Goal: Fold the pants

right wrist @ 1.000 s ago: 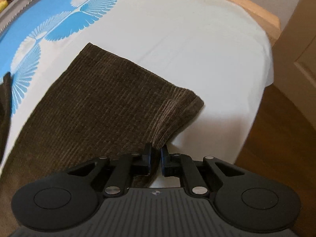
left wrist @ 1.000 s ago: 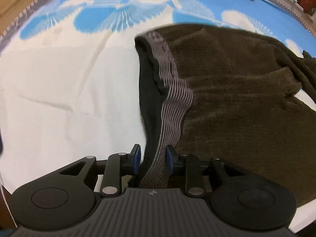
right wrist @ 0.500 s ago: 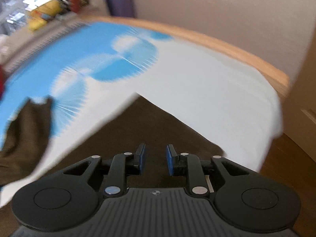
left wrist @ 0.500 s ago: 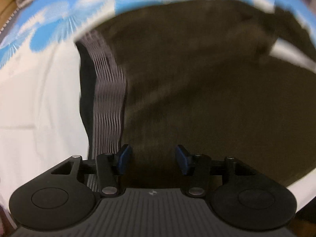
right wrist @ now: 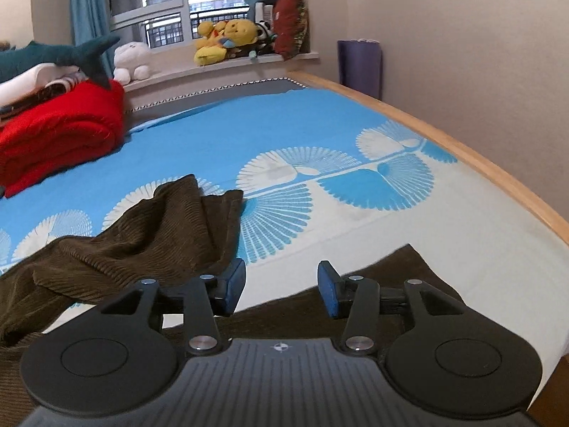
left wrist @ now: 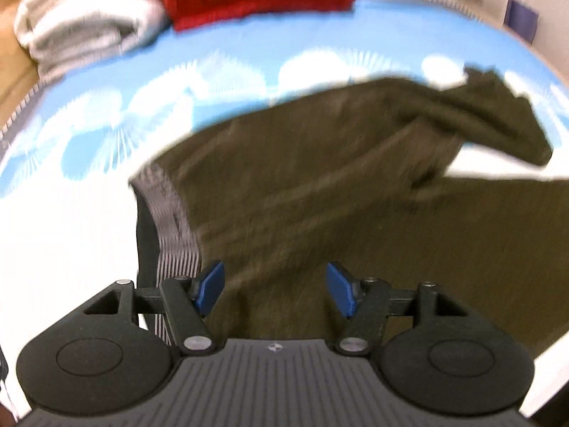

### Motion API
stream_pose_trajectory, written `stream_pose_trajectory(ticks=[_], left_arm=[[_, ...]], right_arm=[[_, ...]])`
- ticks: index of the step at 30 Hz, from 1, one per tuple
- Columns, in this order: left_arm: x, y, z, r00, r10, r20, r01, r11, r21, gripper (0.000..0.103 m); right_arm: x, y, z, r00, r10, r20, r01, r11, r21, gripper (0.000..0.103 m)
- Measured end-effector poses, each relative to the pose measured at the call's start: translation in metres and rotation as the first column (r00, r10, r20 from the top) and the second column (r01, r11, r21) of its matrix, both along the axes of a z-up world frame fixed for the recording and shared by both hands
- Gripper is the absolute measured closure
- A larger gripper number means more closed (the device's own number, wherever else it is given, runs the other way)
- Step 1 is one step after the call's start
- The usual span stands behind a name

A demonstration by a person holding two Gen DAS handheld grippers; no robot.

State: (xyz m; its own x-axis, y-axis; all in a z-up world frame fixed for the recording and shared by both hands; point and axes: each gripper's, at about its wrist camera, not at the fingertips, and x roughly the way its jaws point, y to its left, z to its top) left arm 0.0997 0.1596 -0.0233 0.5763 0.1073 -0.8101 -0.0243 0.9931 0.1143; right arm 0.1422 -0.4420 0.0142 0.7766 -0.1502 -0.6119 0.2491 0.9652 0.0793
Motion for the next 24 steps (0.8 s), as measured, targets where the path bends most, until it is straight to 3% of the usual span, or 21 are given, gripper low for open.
stream_pose_trajectory(ticks=[4, 7, 12, 13, 16, 17, 20, 22, 24], left_arm=[[-0.001, -0.021, 0.026, 0.991, -0.033, 0.131, 0.027, 0.999, 0.045, 0.031], [-0.005, -0.033, 0.047, 0.984, -0.027, 0.178, 0.017, 0.998, 0.059, 0.031], [-0.004, -0.051, 0.076, 0.983, 0.018, 0.185, -0.015, 1.0, -0.017, 0.033], [-0.002, -0.057, 0.08, 0.983, 0.014, 0.181, -0.013, 1.0, -0.005, 0.039], [0.01, -0.074, 0.087, 0.983, -0.002, 0.186, 0.007, 1.0, -0.028, 0.088], [0.019, -0.079, 0.087, 0.983, 0.0, 0.184, 0.012, 0.998, -0.064, 0.093], [0.051, -0.096, 0.083, 0.984, -0.022, 0.177, 0.045, 0.991, -0.126, 0.094], [0.07, -0.107, 0.078, 0.982, -0.037, 0.187, 0.063, 0.988, -0.139, 0.094], [0.085, -0.113, 0.065, 0.975, -0.055, 0.216, 0.094, 0.98, -0.174, 0.093]], right_arm=[[0.008, 0.01, 0.001, 1.0, 0.018, -0.002, -0.018, 0.997, 0.071, 0.056], [0.01, 0.019, 0.006, 0.999, 0.037, 0.002, -0.037, 0.994, 0.105, 0.056], [0.013, 0.032, 0.008, 0.998, 0.068, -0.015, -0.066, 0.992, 0.104, 0.056], [0.014, 0.034, 0.008, 0.997, 0.073, -0.016, -0.07, 0.992, 0.107, 0.056], [0.015, 0.037, 0.006, 0.997, 0.074, -0.018, -0.072, 0.993, 0.096, 0.056], [0.016, 0.038, 0.004, 0.997, 0.072, -0.02, -0.069, 0.993, 0.092, 0.056], [0.022, 0.035, -0.003, 0.998, 0.058, -0.021, -0.056, 0.992, 0.115, 0.061], [0.025, 0.028, -0.009, 0.999, 0.039, -0.024, -0.034, 0.984, 0.174, 0.087], [0.03, 0.022, -0.016, 1.0, 0.003, -0.031, 0.003, 0.978, 0.21, 0.096]])
